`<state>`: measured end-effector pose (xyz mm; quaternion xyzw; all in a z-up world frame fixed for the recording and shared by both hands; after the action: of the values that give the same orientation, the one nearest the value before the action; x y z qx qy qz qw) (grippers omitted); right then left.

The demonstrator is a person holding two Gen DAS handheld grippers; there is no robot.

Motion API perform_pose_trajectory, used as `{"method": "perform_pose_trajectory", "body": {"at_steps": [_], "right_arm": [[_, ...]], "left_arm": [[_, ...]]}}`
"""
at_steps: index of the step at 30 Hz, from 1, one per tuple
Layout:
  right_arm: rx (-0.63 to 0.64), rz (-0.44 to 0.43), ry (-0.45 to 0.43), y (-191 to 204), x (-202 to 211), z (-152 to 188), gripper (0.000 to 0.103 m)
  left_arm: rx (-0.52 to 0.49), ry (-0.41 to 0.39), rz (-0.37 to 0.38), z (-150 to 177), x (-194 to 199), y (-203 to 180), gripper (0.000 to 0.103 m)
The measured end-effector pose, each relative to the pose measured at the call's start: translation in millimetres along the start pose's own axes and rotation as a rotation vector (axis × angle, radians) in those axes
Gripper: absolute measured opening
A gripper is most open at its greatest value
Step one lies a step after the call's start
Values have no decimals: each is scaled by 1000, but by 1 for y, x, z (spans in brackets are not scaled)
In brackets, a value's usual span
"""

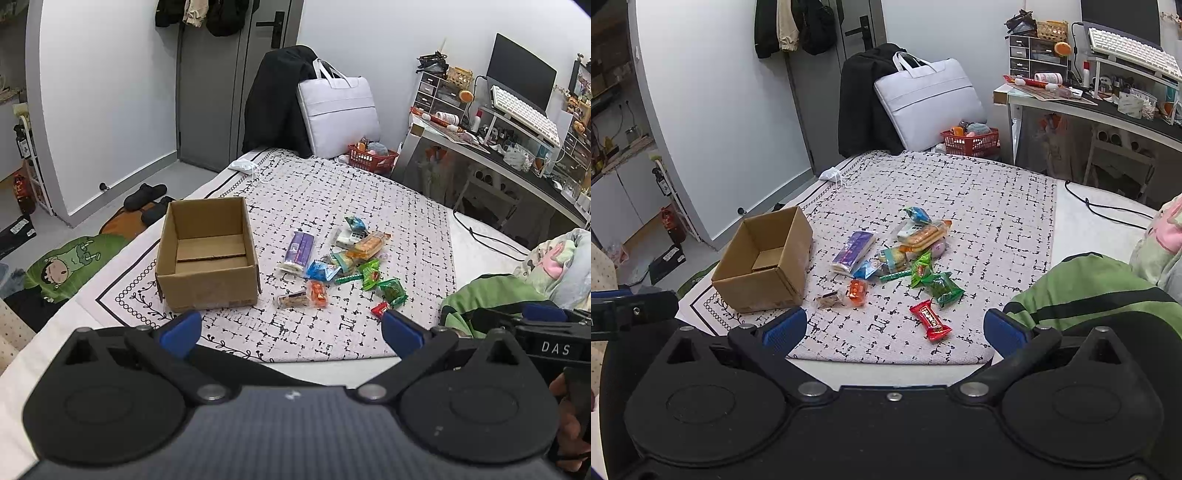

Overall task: Organize snacks
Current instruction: 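Move the right tool toward the red candy bar packet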

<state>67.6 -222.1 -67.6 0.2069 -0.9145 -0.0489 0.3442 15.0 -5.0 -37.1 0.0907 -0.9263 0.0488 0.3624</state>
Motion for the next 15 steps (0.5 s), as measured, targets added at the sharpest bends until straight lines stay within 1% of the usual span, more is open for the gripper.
{"method": "perform_pose_trajectory", "body": {"at_steps": [5,8,11,15], "right_arm": [[-3,7,5,-2,-2,2,103],[-7,8,7,-3,-3,2,103],[-20,17,5,-7,-6,1,103],[-46,12,33,-14,-17,2,103]], "left_arm": [[-11,8,-3,0,1,-2,103],[2,22,1,0,-1,-1,103],[-1,31,-4,0,-6,0,103],[15,56,10,0,-18,-2,103]]}}
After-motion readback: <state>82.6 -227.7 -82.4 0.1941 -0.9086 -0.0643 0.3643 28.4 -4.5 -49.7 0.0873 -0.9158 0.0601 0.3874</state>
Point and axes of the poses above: each gripper's, at about its wrist camera, not at the fingertips, and x roughly against the way its jaws point, y to its left, z to its underside, the point moved 7 cm from there along -x, roughly the way its jaws point, and after that the axes turned 9 degrees about -z, right-handed, at the moved point
